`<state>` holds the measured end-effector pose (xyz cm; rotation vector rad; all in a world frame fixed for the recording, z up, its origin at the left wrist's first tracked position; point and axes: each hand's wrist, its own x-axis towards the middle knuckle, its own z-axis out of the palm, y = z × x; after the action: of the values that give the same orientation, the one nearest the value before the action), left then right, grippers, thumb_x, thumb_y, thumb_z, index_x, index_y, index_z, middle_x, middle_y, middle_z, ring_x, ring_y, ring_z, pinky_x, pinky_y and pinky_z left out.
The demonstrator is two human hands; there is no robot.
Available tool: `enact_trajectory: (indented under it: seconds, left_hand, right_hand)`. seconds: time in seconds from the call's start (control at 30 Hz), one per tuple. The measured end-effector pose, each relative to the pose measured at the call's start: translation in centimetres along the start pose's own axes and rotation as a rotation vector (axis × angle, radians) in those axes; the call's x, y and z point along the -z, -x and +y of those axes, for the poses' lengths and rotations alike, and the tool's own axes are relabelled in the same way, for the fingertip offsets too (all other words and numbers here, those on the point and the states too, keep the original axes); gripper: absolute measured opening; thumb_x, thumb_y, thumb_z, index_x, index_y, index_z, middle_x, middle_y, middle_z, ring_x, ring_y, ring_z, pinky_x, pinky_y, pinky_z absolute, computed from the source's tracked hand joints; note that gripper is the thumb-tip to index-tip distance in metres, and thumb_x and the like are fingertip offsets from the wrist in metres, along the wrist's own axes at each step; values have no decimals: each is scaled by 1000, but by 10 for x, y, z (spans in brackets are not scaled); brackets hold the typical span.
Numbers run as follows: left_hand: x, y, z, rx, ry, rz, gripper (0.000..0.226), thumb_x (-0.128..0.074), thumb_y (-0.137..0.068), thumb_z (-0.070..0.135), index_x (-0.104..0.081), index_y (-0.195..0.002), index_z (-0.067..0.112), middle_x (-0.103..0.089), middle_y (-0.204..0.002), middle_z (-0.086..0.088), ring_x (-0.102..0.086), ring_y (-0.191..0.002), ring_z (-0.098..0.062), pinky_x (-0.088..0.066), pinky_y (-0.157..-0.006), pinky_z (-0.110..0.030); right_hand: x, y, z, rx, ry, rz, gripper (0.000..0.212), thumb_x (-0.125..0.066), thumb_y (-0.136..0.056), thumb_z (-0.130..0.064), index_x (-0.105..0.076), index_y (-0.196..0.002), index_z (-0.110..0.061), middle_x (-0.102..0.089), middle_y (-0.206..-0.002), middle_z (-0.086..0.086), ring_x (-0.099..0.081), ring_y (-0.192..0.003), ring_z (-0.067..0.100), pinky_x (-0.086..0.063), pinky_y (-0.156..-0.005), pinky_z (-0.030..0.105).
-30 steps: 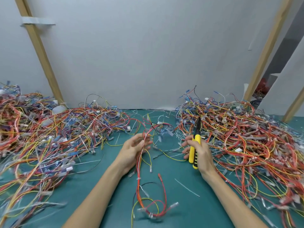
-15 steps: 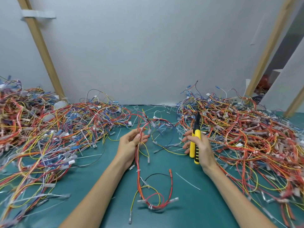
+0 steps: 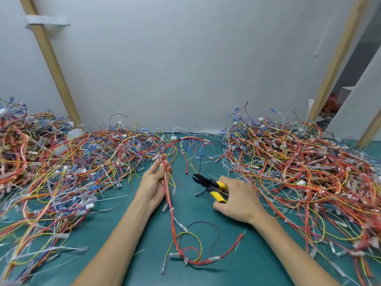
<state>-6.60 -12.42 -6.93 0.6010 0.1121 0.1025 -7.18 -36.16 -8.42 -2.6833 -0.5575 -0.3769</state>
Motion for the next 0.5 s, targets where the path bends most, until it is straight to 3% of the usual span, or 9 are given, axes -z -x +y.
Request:
enact_trajectory:
  seconds: [0.1, 0.23, 0.33, 0.5]
  left_hand:
    - [-1, 1, 2, -13, 22, -2, 29, -34, -99, -6, -60, -98, 5, -65, -71, 2, -64, -62, -3, -54, -65, -12]
    - [-1, 2, 3, -13, -30, 22, 29, -33, -99, -6, -59, -99, 5, -63, -66, 3, -61, -58, -3, -54, -62, -11]
    - [-3, 3, 1, 7, -72, 21, 29, -32, -100, -7, -59, -100, 5, -61, -66, 2, -60, -57, -4, -54, -61, -12]
    - [-3, 4, 1, 48, -71, -4, 29, -31, -99, -9, -58, -105, 1, -62, -71, -2, -63, -62, -7, -56, -65, -14]
  right_hand:
    - [2, 0, 5, -57, -156, 140, 32, -59, -56, -46, -39, -67, -24, -47, -51, -7, -44, -52, 12, -38, -52, 29]
    - [14, -2, 11, -182, -447, 352, 23, -64, -59, -33, -46, -65, -21, -45, -50, -12, -40, -46, 10, -28, -43, 19]
    - [19, -3, 12, -237, -635, 425, 29, -65, -64, -26, -37, -60, -22, -38, -47, -12, -29, -44, 8, -26, -43, 18]
    - [18, -4, 14, -330, -797, 388, 30, -64, -66, -25, -35, -60, -20, -33, -48, -12, -24, -48, 7, -23, -53, 28]
